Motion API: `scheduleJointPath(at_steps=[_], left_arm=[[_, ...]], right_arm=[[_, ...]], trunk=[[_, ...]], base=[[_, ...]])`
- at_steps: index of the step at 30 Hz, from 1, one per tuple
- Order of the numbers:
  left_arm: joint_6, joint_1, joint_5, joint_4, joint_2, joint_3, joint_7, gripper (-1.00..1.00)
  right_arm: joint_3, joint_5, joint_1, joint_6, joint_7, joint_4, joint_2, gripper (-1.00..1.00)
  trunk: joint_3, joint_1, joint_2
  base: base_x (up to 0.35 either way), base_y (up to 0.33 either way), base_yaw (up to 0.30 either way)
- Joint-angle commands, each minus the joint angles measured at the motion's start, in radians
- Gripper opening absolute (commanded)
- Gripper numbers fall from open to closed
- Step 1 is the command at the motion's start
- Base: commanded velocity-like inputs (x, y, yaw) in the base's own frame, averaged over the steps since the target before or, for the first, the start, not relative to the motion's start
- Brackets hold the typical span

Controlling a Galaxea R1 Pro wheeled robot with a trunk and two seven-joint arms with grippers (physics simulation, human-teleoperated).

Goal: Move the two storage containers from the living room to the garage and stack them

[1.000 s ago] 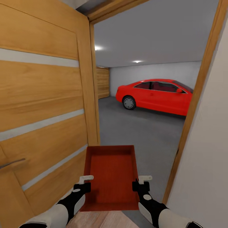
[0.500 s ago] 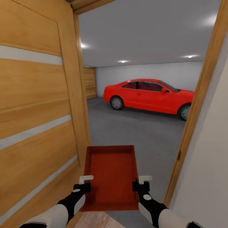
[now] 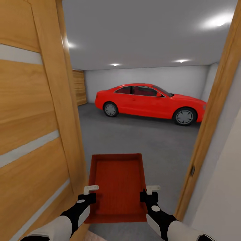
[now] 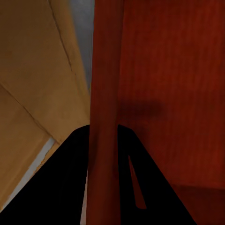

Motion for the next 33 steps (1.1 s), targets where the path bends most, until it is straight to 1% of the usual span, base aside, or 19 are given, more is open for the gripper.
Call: scheduleJointPath(at_steps=[1, 19, 33], left_arm=[[-0.004, -0.001, 0.001, 0.001, 0.016, 0.025, 0.01, -1.0], [-0.011, -0.001, 0.001, 0.0, 0.015, 0.024, 0.01, -1.0], [-0.013, -0.002, -0.001, -0.001, 0.014, 0.024, 0.01, -1.0]], right_arm=[[-0.02, 0.021, -0.002, 0.003, 0.01, -0.004, 0.001, -1.0], [-0.02, 0.021, -0.001, 0.003, 0.009, -0.004, 0.001, -1.0], [-0.02, 0.021, -0.002, 0.004, 0.01, -0.004, 0.001, -1.0]], trunk=[[-0.002, 0.001, -0.002], [-0.002, 0.001, -0.002], [-0.002, 0.001, -0.002]], base=[[0.297, 0.219, -0.282], [0.291, 0.213, -0.282], [0.005, 0.004, -0.282]])
